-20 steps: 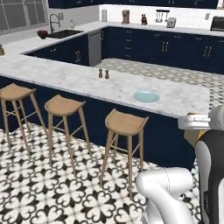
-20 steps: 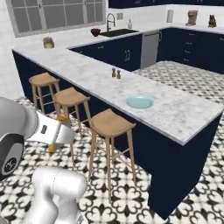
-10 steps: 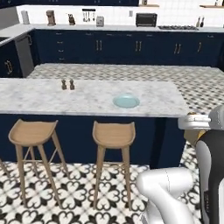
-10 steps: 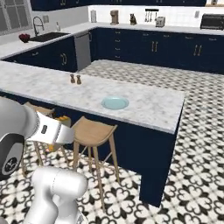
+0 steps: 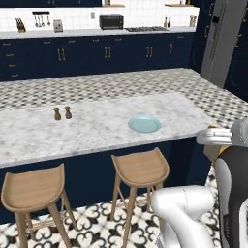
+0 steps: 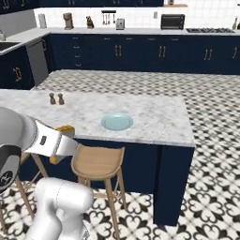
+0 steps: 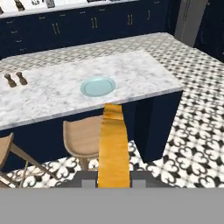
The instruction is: Start the toaster. Once the lever pops up, take the bread to the plate on the dining counter.
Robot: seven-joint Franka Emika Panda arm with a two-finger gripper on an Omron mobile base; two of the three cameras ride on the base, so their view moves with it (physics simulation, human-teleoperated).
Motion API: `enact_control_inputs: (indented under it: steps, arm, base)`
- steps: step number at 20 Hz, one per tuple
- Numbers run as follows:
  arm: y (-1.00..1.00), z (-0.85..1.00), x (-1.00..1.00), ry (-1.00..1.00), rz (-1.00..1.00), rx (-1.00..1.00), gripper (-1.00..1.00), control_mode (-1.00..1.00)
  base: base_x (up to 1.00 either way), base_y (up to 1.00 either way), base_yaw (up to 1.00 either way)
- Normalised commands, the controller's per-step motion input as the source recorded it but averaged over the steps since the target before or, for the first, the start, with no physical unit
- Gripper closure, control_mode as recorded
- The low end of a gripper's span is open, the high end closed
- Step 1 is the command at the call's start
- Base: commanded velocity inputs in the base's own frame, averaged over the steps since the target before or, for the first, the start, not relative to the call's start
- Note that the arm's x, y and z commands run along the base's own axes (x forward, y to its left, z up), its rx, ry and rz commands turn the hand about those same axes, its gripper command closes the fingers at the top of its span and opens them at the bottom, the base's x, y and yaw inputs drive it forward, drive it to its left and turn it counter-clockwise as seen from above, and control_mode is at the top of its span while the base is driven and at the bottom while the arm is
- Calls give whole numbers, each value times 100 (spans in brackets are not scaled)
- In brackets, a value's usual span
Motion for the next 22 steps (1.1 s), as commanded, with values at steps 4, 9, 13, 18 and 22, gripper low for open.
enact_control_inputs:
  steps: [4,9,13,18,22]
  arm:
    - [0,0,0,0,0,0,100,100]
    - [0,0,16,2,0,1,100,-100]
    - [-18,0,65,1,1,13,100,-100]
    - [-39,-7,87,0,15,17,100,-100]
    - [-24,-64,100,0,25,14,100,-100]
  base:
    - [100,37,-19]
    - [80,7,-6]
    - [0,0,0]
    - [0,0,0]
    - [0,0,0]
